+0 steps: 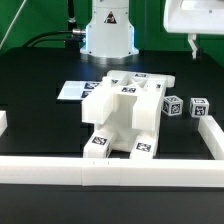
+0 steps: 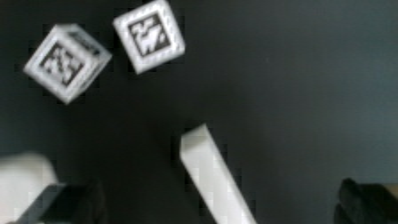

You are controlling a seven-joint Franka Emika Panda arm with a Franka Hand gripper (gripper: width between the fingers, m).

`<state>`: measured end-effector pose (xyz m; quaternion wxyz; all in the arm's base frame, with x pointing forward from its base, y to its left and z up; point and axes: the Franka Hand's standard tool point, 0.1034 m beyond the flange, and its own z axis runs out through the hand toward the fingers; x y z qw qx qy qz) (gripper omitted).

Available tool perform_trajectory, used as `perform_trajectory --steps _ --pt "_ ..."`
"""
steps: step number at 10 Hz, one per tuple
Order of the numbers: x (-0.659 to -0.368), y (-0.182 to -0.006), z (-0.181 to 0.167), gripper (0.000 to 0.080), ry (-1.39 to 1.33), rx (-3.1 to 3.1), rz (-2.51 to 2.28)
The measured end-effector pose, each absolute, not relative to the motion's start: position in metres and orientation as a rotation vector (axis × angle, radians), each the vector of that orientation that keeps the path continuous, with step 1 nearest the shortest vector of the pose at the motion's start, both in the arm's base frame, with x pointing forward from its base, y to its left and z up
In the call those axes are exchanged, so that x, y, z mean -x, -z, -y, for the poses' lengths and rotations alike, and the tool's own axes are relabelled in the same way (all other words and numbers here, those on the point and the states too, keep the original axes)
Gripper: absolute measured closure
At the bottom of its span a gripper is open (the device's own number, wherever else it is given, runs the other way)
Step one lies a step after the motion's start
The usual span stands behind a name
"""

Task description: Assemble chair

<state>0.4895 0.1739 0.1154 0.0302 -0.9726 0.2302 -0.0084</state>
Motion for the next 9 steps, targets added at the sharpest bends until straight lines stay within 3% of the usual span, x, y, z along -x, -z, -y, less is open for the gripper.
perform_trajectory --steps 1,4,7,9 --pt "-0.484 -0.105 -0.179 0.015 0.022 3.031 -0.675" --pt "-0.484 -0.104 -0.179 0.015 0.02 3.03 -0.673" --pt "-0.454 -0.071 -0.188 0.015 0.082 3.034 -0.654" --pt "-0.455 -0.062 -0.185 0.015 0.095 3.047 -0.623"
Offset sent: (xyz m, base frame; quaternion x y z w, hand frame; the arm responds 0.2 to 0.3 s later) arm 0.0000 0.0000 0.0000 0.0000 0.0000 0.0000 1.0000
